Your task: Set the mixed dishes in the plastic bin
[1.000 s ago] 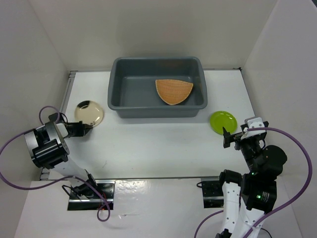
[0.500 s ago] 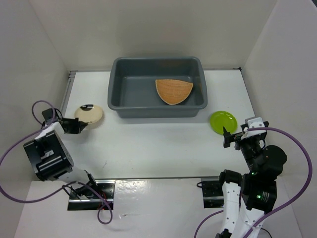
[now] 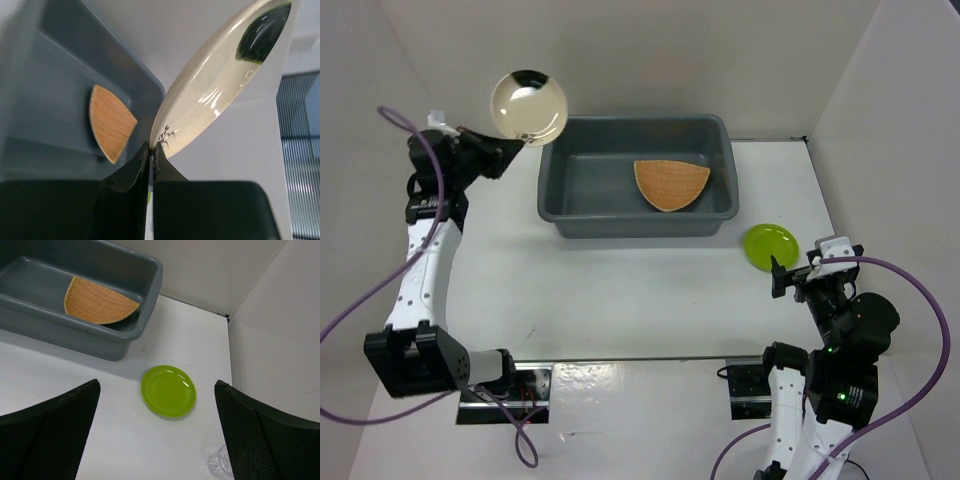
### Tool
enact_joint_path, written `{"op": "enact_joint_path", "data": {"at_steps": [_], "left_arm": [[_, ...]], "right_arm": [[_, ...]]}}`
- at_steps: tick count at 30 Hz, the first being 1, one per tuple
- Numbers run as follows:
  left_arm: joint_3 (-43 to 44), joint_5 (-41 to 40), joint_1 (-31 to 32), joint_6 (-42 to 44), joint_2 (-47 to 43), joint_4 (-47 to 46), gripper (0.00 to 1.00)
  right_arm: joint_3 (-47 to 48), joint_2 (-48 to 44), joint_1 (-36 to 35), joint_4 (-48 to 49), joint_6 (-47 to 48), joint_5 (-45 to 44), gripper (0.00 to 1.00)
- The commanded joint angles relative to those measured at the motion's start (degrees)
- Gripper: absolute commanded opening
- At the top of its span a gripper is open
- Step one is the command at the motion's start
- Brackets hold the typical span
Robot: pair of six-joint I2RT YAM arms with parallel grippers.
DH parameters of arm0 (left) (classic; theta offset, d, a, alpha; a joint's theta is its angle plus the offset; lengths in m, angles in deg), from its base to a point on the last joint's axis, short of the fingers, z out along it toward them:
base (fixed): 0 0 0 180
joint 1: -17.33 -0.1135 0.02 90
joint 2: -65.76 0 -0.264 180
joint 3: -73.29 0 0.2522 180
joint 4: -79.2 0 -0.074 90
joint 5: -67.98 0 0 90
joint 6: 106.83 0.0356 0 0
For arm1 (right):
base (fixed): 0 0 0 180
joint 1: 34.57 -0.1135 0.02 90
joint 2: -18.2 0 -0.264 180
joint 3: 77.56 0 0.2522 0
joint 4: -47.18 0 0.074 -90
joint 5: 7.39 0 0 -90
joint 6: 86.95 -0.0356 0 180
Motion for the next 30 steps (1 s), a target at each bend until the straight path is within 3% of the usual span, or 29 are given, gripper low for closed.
{"op": "enact_joint_path", "data": {"at_steps": [1,6,8,12,24,29,30], "left_arm": [[5.70,-0.54,5.86,0.01,8.48,-0.17,0.00],[22.74,0.16,19.48,5.55,25.08,7.90,0.00],[33.55,0.95,22.74,8.53,30.64,12.38,0.00],[40.79,0.95,28.10,9.25,40.32,17.16,0.00],[53.78,1.56,31.19,8.72,60.62,21.01,0.00],[74.15,2.10,32.86,11.18,75.62,34.71,0.00],[84.11,2.10,33.38,11.19,78.19,37.61,0.00]], "right_arm": [[-0.37,-0.30,0.66,2.42,-0.79,-0.29,0.99],[-0.37,-0.30,0.66,2.42,-0.79,-0.29,0.99],[-0.37,-0.30,0.66,2.42,-0.79,-0.29,0.99],[-0.37,-0.30,0.66,2.42,-0.79,-0.29,0.99],[-0.37,-0.30,0.66,2.42,-0.79,-0.29,0.99],[-0.37,-0.91,0.66,2.42,-0.79,-0.29,0.99],[-0.37,-1.44,0.66,2.42,-0.79,-0.29,0.99]]}}
